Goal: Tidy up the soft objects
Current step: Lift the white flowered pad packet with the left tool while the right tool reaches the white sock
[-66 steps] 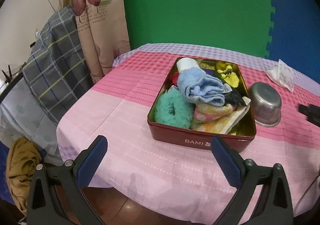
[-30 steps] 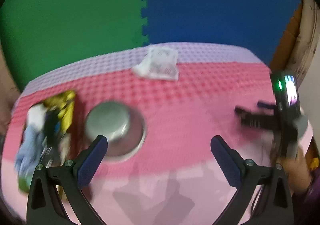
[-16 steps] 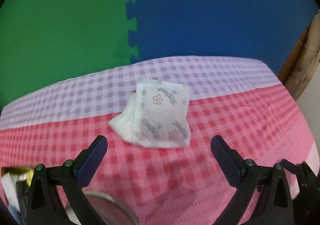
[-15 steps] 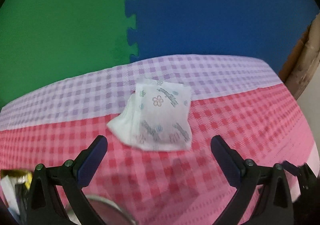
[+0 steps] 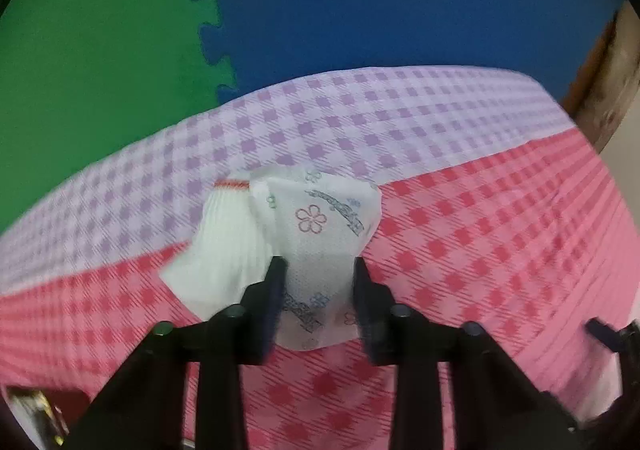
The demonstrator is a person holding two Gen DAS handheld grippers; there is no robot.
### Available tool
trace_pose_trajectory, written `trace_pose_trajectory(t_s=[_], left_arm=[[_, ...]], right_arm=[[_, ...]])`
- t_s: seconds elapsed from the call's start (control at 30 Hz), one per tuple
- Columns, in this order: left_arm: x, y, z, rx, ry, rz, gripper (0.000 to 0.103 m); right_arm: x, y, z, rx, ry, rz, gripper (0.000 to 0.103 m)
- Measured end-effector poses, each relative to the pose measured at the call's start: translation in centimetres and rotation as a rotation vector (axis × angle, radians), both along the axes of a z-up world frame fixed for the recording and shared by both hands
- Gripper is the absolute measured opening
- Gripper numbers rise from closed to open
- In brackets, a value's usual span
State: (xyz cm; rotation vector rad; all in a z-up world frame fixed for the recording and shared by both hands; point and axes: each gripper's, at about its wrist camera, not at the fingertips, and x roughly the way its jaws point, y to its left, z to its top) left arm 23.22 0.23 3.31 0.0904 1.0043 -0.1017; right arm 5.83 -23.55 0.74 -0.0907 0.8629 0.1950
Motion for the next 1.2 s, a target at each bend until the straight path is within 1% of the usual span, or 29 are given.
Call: trace_pose_trajectory(t_s=[0.03,0.1,0.13,0.23,0.33,0.43,0.5,0.57,0.63,0.67,0.73,0.87,0.97,1.07,1.1,1.2], left_arm=[[-0.1,0.0,-0.1,-0.028,0.014,-0.002,0.016],[-0.8,-0.1,0.2,-0.06,-0.009,0.018,0.012],[-1.3,-0.1,0.3,-0.074,-0.008,0.01,0.011],[-3.6,-0.6,0.5,-0.112,-0.008,0.022,0.011],[-6.9,-0.8,1.2,-0.127,-0.043,0.062,0.011],[-11.3,-0.9,1.6,-0.205,-0.058,0.091,0.011],[-13.5,-1.3,1.5,-0.211,-0.062,0.098,0.011],[-16.5,-1.6,1.3,-0.215,-0.062,0.085,0.011],[-18.9,-1.7,1.2,-0.207,-0.061,0.087,0.011],[-20.0,-1.4,1.0,-0.217,-0.056,0.091,0.011],[-22.1,-0.7,0.8,-0.24,-0.048,0.113,0.011],[-25.5,0.9,0.6,-0.271,-0.044,0.163,0.011],[-28.0,2.4,0.9,-0.289,-0.069,0.205,0.011],[-30.7,3.6,1.5,-0.263,-0.111,0.242,0.011],[-31.6,4.1,1.8,-0.257,-0.128,0.256,0.011],[-33.2,5.2,2.2,-0.251,-0.157,0.284,0.011]], right_arm=[[0.0,0.0,0.0,0.006,0.002,0.006,0.09],[0.2,-0.1,-0.1,0.015,0.006,0.014,0.09],[0.2,-0.1,-0.1,0.02,0.006,0.015,0.09],[0.3,-0.3,-0.1,0.036,0.009,0.017,0.09],[0.2,-0.5,0.0,0.043,0.01,0.013,0.09],[0.4,-0.4,-0.1,0.034,0.013,0.01,0.09],[0.3,-0.3,-0.2,0.026,0.014,0.011,0.091],[0.4,-0.2,-0.3,0.018,0.015,0.012,0.091],[0.5,-0.2,-0.4,0.01,0.017,0.015,0.091],[0.6,-0.2,-0.6,0.007,0.019,0.018,0.091],[0.5,0.0,-0.6,-0.004,0.023,0.021,0.091],[0.7,0.5,-0.6,-0.028,0.041,0.04,0.094],[0.6,0.4,-0.6,-0.024,0.05,0.054,0.095],[0.7,0.5,-0.6,-0.028,0.057,0.049,0.095],[0.9,0.6,-0.4,-0.026,0.072,0.038,0.095],[1.7,0.8,0.1,0.018,0.105,0.036,0.095]])
